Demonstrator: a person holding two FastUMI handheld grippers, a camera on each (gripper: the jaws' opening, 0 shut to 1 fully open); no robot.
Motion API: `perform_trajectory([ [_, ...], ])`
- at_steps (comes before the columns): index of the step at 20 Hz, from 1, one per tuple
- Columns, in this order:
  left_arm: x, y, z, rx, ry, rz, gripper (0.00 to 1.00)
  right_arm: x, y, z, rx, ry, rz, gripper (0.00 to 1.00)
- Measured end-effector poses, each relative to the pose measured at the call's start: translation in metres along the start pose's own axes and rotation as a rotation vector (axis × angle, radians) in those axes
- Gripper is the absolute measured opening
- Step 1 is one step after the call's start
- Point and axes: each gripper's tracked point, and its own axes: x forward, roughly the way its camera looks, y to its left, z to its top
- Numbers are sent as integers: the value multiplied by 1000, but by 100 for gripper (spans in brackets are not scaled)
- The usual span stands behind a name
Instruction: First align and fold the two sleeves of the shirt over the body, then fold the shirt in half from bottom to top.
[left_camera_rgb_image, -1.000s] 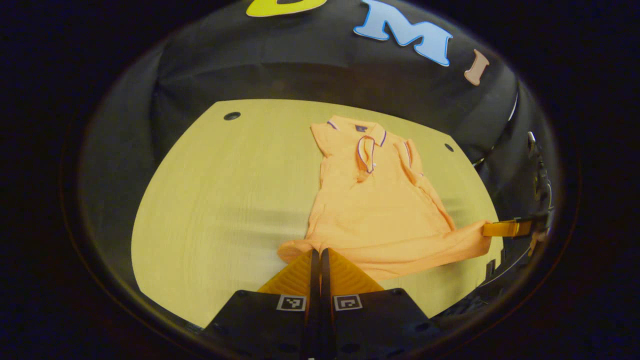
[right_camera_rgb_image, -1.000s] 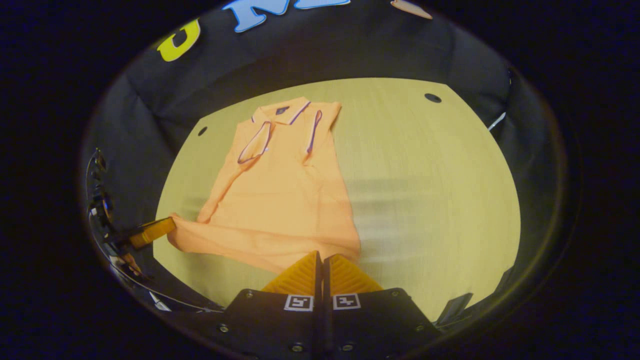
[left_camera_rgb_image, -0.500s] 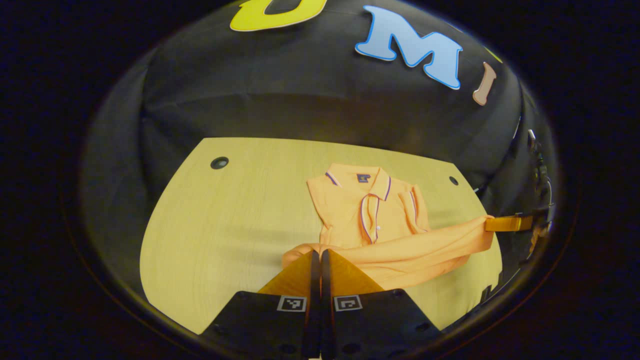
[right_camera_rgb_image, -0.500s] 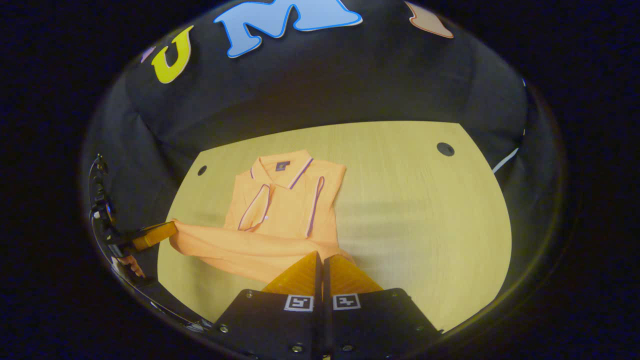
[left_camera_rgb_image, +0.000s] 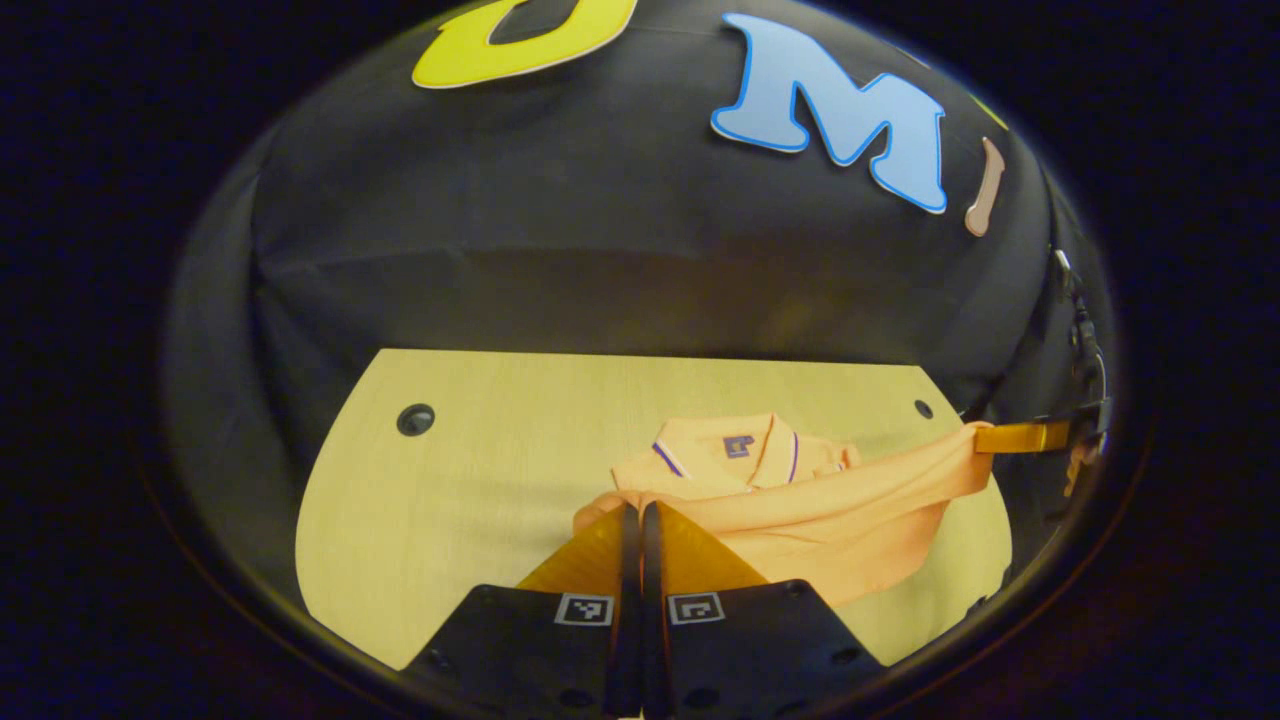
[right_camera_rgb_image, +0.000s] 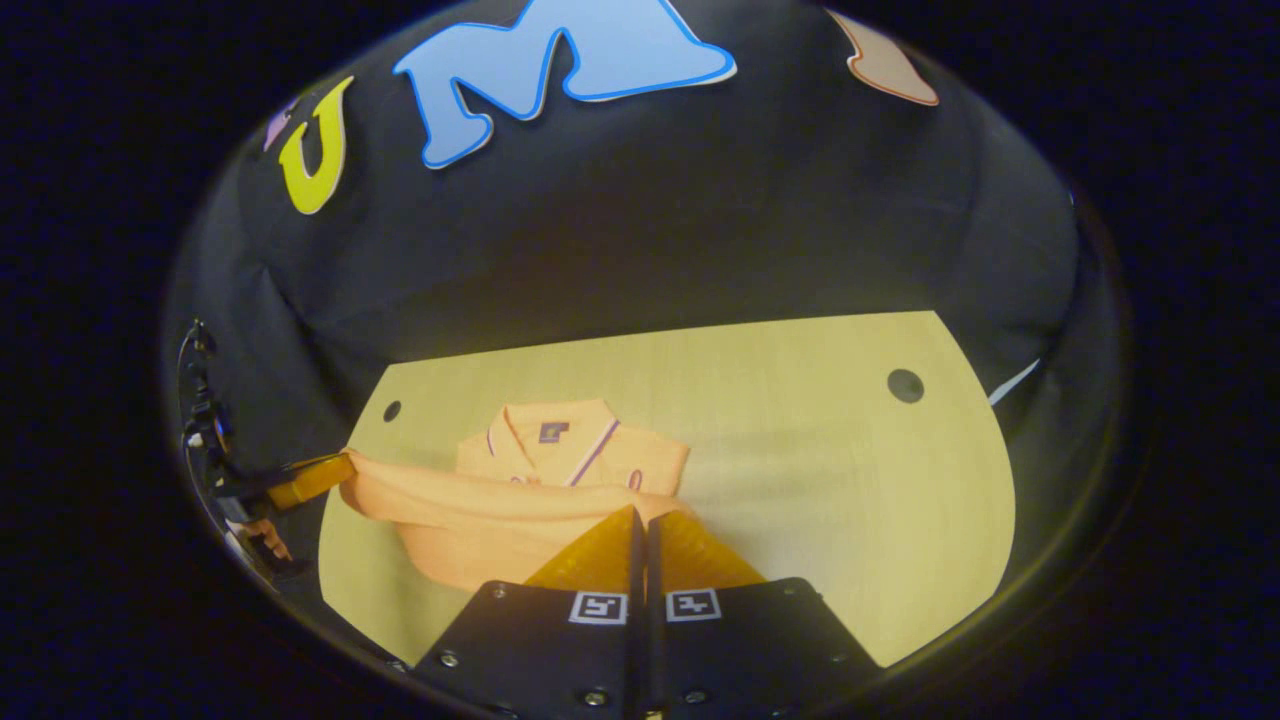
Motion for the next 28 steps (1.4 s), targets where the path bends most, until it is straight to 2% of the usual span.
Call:
perform_trajectory([
  [6, 43, 0, 40, 16, -30, -1, 6, 35, -8, 47, 25, -51, -12, 0],
  [11, 77, 9, 48, 52, -29, 11, 6, 68, -9, 69, 47, -71, -16, 0],
  [18, 124, 27, 25, 33, 10, 43, 6, 130, -17, 47, -2, -16, -71, 0],
  [23, 154, 35, 3, 20, 55, 72, 6, 158, -25, 33, -55, 5, -115, 0],
  [28, 171, 46, -16, -47, 69, 91, 7, 179, -32, 19, -69, 28, -133, 0],
])
